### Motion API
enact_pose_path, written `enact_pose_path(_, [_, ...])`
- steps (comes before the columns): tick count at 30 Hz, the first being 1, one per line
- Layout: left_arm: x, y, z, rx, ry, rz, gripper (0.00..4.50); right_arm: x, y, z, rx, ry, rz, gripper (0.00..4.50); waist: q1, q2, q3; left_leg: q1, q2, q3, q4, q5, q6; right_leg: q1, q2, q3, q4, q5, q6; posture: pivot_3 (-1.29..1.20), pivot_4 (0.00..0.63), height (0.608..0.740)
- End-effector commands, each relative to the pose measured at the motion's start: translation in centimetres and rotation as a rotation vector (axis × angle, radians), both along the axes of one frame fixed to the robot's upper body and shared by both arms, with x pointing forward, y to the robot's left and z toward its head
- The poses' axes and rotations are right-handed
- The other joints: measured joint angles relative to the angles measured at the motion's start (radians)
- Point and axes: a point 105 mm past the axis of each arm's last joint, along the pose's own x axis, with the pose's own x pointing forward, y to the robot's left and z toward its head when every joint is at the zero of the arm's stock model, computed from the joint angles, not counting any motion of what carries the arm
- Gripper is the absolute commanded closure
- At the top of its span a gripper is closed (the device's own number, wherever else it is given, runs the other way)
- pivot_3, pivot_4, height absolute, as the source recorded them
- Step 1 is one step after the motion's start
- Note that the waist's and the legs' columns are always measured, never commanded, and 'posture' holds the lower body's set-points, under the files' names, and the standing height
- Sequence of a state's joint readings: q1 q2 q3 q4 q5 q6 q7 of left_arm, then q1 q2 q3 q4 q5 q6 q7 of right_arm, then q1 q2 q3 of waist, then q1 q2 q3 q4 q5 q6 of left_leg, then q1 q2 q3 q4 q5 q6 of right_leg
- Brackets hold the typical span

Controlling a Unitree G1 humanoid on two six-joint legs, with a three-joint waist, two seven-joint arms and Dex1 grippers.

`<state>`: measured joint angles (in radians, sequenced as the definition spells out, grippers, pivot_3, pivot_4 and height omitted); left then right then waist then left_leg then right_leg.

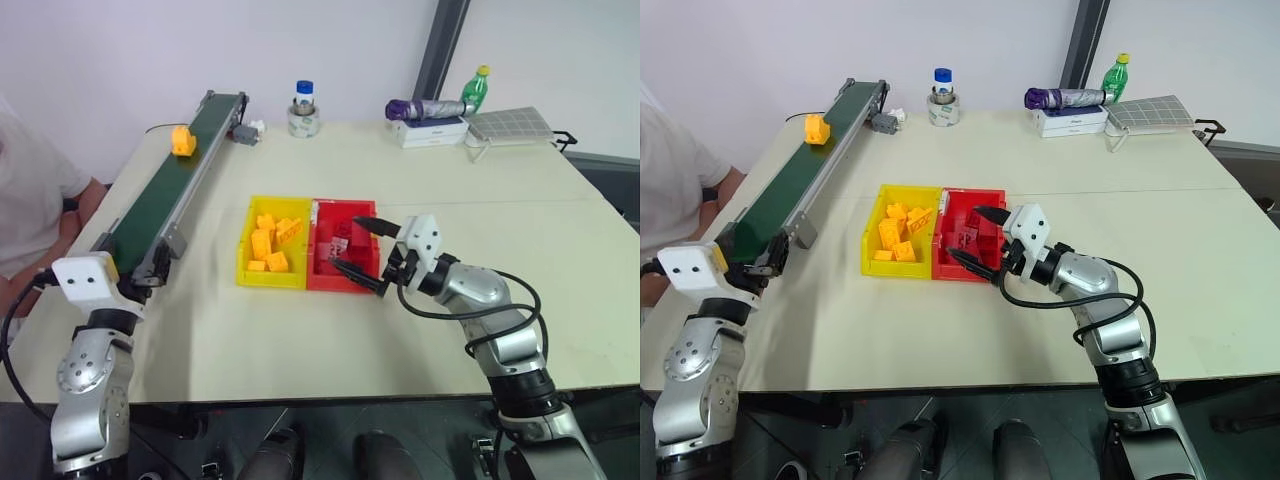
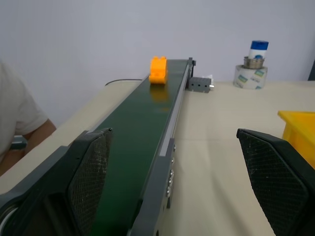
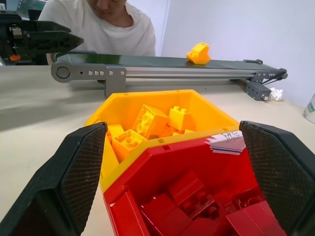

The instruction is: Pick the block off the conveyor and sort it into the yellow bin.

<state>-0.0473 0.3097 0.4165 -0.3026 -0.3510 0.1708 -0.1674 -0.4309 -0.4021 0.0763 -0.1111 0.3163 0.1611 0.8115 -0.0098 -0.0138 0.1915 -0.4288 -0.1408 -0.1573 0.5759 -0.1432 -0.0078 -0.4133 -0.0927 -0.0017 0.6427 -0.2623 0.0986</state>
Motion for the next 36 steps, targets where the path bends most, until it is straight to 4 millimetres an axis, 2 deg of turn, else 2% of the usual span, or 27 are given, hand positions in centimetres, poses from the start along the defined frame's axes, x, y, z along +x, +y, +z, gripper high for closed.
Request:
enact_pose_path(1, [0.4, 1.9, 1.5, 0.022, -0.032, 0.062, 0.25, -0.4, 0.3, 1.0, 0.009, -0.051, 0.014, 0.00, 0.000, 0.000, 0.000, 0.000, 0.000, 0.000, 0.000, 0.000, 0.000, 0.000, 0.000, 0.000, 0.000, 0.000, 0.000, 0.00, 0.150, 0.740])
enact_pose_path(5, [2.2, 3.7, 1.9, 0.035, 0.009, 0.109, 0.25, -0.4, 0.4, 1.0, 0.010, -0.051, 0.016, 0.00, 0.000, 0.000, 0.000, 0.000, 0.000, 0.000, 0.000, 0.000, 0.000, 0.000, 0.000, 0.000, 0.001, 0.000, 0.000, 0.00, 0.150, 0.740])
enact_pose_path(9, [4.8, 4.2, 2.3, 0.032, 0.085, 0.033, 0.25, -0.4, 0.6, 1.0, 0.013, -0.051, 0.020, 0.00, 0.001, 0.000, 0.000, 0.000, 0.000, 0.000, 0.000, 0.000, 0.000, 0.000, 0.000, -0.001, 0.001, 0.000, 0.000, 0.00, 0.150, 0.740])
enact_pose_path(14, [7.6, 5.8, 3.4, 0.033, 0.145, 0.010, 0.25, -0.4, 0.7, 1.0, 0.013, -0.049, 0.018, 0.00, -0.001, 0.000, 0.000, 0.000, 0.000, 0.000, 0.000, 0.000, 0.000, -0.001, 0.001, -0.001, 0.001, 0.001, 0.001, 0.00, 0.150, 0.740])
enact_pose_path(21, [11.0, 5.6, 4.7, 0.039, 0.133, -0.003, 0.25, -0.4, 0.6, 1.0, 0.013, -0.049, 0.008, 0.00, -0.001, -0.001, 0.000, 0.000, 0.000, 0.000, 0.000, 0.000, 0.000, -0.001, 0.001, -0.001, 0.002, 0.003, 0.005, 0.00, 0.150, 0.740])
enact_pose_path(24, [11.8, 6.0, 4.8, -0.004, 0.107, 0.049, 0.25, -0.5, 0.5, 1.0, 0.015, -0.051, 0.000, 0.00, -0.002, -0.001, 0.000, 0.000, 0.000, -0.001, 0.001, 0.000, 0.000, -0.001, 0.001, -0.001, 0.002, 0.003, 0.005, 0.00, 0.150, 0.740])
enact_pose_path(27, [12.3, 5.6, 4.5, -0.007, 0.105, 0.053, 0.25, -0.5, 0.5, 1.0, 0.010, -0.051, -0.003, 0.00, -0.003, -0.001, 0.000, 0.000, 0.000, 0.000, 0.001, 0.000, 0.000, -0.001, 0.001, -0.001, 0.002, 0.003, 0.005, 0.00, 0.150, 0.740])
enact_pose_path(33, [12.3, 5.3, 2.8, 0.001, 0.149, 0.048, 0.25, -0.5, 0.4, 0.9, 0.007, -0.048, -0.010, 0.00, -0.004, -0.001, 0.000, 0.000, 0.000, 0.000, 0.001, 0.001, 0.000, -0.001, 0.001, -0.001, 0.003, 0.003, 0.005, 0.00, 0.150, 0.740])
enact_pose_path(36, [12.1, 5.5, 2.6, 0.008, 0.154, 0.053, 0.25, -0.5, 0.5, 0.9, 0.007, -0.048, -0.006, 0.00, -0.003, -0.001, 0.000, 0.000, 0.000, 0.000, 0.001, 0.001, 0.000, -0.001, 0.001, -0.001, 0.004, 0.003, 0.005, 0.00, 0.150, 0.740])
